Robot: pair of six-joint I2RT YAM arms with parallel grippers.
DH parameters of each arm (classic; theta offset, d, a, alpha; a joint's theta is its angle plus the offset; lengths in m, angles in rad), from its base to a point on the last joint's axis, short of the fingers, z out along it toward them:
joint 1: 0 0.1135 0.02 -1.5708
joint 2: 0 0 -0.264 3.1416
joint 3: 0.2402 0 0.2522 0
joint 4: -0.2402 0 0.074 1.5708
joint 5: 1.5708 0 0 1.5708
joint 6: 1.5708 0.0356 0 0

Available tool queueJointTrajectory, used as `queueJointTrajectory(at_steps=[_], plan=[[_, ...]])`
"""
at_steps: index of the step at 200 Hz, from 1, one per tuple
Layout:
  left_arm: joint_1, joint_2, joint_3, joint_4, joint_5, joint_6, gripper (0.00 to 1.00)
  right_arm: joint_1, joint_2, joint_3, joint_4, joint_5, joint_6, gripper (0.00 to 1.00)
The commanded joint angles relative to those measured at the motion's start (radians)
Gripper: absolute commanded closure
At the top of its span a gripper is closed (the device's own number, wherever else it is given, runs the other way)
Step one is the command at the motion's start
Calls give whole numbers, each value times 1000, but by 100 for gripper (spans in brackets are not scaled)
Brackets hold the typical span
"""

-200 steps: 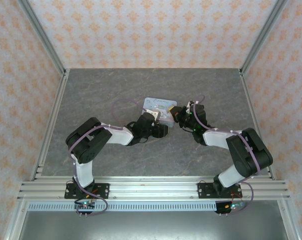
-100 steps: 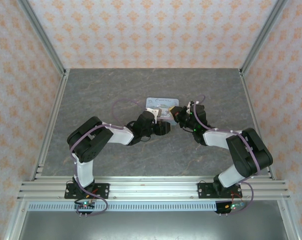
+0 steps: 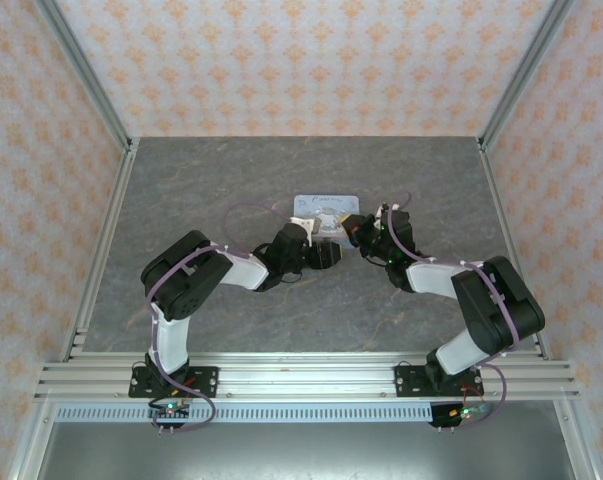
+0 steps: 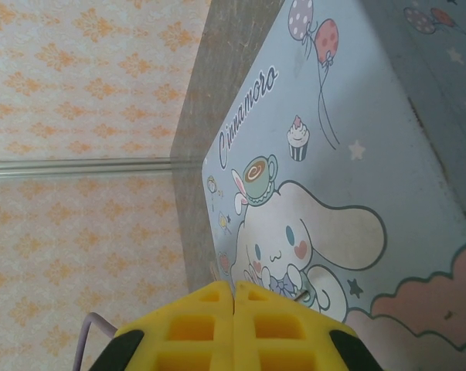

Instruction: Unlock a padlock with a key

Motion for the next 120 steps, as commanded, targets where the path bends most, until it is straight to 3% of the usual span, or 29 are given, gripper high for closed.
queueJointTrajectory(at_steps=[1, 120], plan=[[4, 39, 8, -28, -29, 33, 37, -5, 15, -7, 42, 13, -2, 100], [-15, 11, -4, 87, -5, -19, 47, -5, 46, -2, 58, 16, 10, 100]])
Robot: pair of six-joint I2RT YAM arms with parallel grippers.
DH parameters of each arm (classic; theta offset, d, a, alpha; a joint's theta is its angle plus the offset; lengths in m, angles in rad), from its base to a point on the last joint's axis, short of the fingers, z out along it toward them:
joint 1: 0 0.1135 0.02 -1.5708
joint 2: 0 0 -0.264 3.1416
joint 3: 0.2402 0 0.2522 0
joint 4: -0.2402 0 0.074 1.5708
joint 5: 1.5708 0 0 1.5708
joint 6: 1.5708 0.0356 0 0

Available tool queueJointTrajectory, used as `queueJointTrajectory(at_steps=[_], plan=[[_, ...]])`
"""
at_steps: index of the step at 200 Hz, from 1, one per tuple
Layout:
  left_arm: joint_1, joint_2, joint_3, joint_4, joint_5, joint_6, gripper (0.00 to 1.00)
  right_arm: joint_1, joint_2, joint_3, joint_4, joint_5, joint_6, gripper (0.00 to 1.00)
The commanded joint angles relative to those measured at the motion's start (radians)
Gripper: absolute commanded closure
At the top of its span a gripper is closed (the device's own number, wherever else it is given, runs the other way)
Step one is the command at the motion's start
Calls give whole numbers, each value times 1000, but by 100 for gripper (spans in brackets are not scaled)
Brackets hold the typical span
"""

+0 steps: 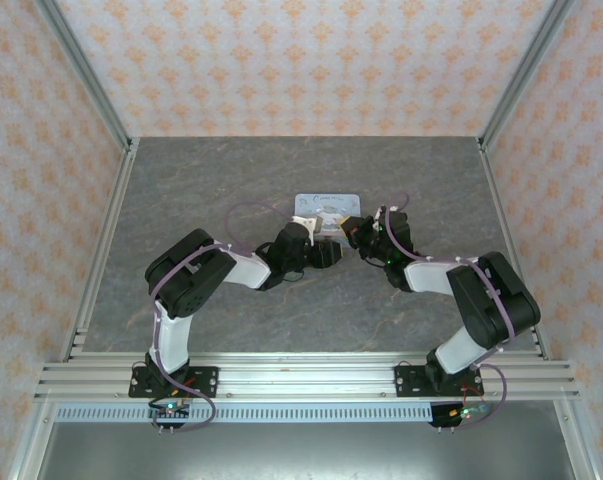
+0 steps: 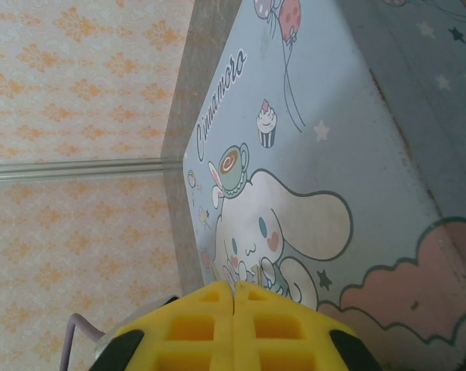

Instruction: Unlock a padlock with a key

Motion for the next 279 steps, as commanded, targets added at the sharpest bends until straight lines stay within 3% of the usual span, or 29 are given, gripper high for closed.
queueJointTrajectory(at_steps=[1, 36, 108, 199, 279], plan=[[-12, -14, -25, 71, -5, -25, 47, -5, 5, -2, 41, 16, 2, 100], [-15, -15, -62, 161, -16, -87, 48, -6, 4, -2, 39, 16, 2, 100], [-23, 49, -37, 174, -73, -137, 48, -7, 5, 0, 36, 17, 5, 100], [-71, 99, -74, 286, -210, -249, 59, -6, 13, -1, 50, 15, 10, 100], [-84, 93, -78, 309, -197, -287, 50, -6, 17, -2, 58, 13, 14, 100]])
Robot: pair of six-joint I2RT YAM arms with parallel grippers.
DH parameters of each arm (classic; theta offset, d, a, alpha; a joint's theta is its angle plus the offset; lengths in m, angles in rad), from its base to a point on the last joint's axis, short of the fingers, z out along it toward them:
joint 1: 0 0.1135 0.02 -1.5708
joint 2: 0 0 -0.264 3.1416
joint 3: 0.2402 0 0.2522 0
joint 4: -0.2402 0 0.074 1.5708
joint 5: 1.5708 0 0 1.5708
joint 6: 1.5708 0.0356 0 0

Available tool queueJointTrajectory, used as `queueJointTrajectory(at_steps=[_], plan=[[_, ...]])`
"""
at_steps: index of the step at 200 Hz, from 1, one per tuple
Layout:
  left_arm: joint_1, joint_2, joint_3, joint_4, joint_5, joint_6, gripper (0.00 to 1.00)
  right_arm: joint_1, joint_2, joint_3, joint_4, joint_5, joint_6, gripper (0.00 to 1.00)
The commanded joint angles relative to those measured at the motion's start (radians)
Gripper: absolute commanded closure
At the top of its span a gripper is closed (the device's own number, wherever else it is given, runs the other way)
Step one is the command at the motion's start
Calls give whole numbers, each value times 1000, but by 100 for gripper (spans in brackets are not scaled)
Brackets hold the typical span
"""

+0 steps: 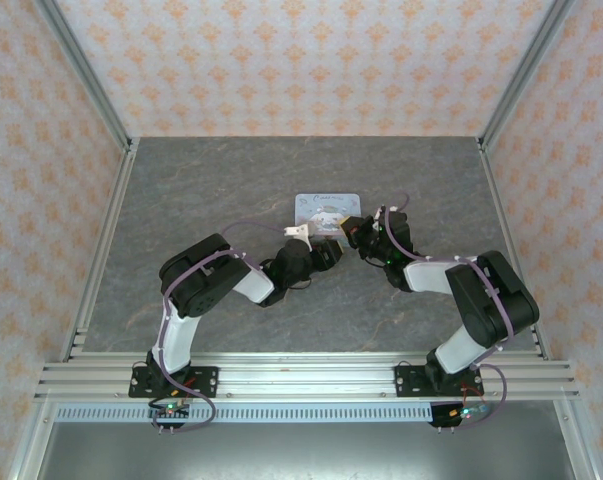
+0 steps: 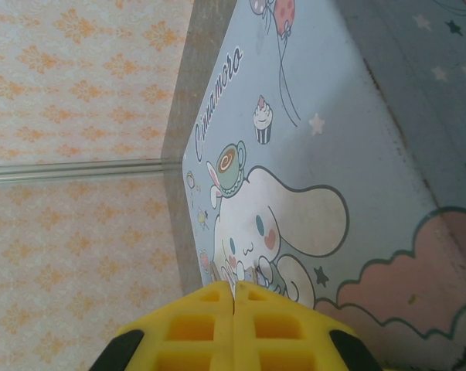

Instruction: Unlock a padlock with a key

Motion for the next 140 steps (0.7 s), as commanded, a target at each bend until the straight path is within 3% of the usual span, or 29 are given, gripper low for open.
queueJointTrajectory(at_steps=[1, 25, 73, 140], plan=[[-14, 24, 12, -15, 10, -32, 50, -5, 7, -2, 46, 13, 7, 100], [-16, 49, 29, 19, 14, -48, 45, -5, 4, -5, 45, 14, 7, 100], [-16, 17, 7, 75, 46, -75, 46, -5, 3, -7, 43, 15, 7, 100], [-16, -25, 1, 31, 60, -47, 45, -6, 7, -10, 49, 15, 8, 100]])
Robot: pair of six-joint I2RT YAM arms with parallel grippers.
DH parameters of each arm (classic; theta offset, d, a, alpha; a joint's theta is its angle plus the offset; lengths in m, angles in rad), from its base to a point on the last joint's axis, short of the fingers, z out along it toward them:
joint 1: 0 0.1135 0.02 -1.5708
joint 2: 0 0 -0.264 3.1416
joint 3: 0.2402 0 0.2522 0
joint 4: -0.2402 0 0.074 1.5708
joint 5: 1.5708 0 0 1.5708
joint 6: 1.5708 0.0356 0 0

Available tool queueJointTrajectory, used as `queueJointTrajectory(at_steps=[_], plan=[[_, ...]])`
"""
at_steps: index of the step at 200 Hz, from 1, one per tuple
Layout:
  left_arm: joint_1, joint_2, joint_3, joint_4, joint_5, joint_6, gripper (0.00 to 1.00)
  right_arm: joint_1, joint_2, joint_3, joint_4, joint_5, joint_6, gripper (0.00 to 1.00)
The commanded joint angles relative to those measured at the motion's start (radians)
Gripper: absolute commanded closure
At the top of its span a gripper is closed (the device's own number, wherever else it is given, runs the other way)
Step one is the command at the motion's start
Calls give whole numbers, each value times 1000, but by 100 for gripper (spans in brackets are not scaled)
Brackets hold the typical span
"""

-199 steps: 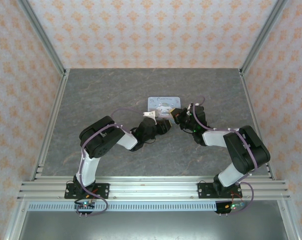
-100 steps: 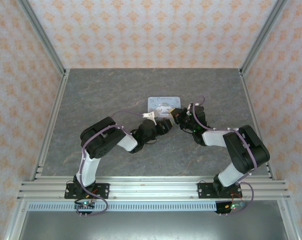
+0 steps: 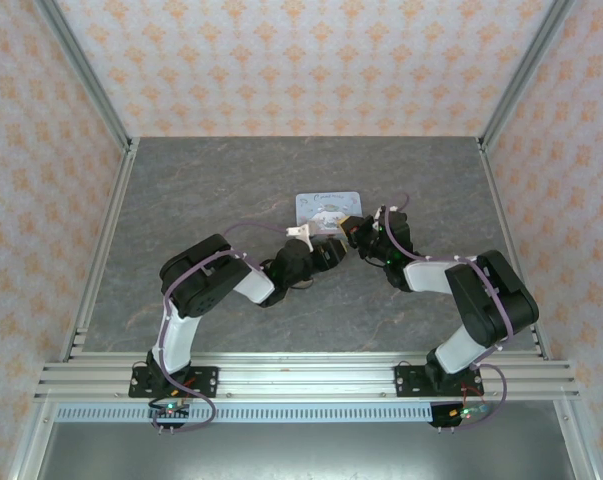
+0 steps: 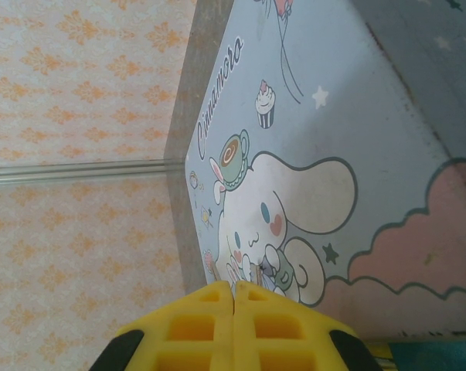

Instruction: Unlock a padlock with a key

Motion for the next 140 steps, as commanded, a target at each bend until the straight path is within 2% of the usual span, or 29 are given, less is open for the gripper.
queueJointTrajectory(at_steps=[1, 50, 84, 140], plan=[[-10, -23, 1, -5, 12, 8, 45, -6, 6, -11, 42, 15, 5, 100], [-13, 35, 24, 1, -32, -29, 41, -6, 4, -9, 39, 15, 10, 100], [-12, 47, 55, -70, -67, -34, 41, -5, 4, -8, 37, 14, 9, 100], [-13, 83, 91, -160, -116, -39, 51, -6, 7, -11, 42, 15, 11, 100]])
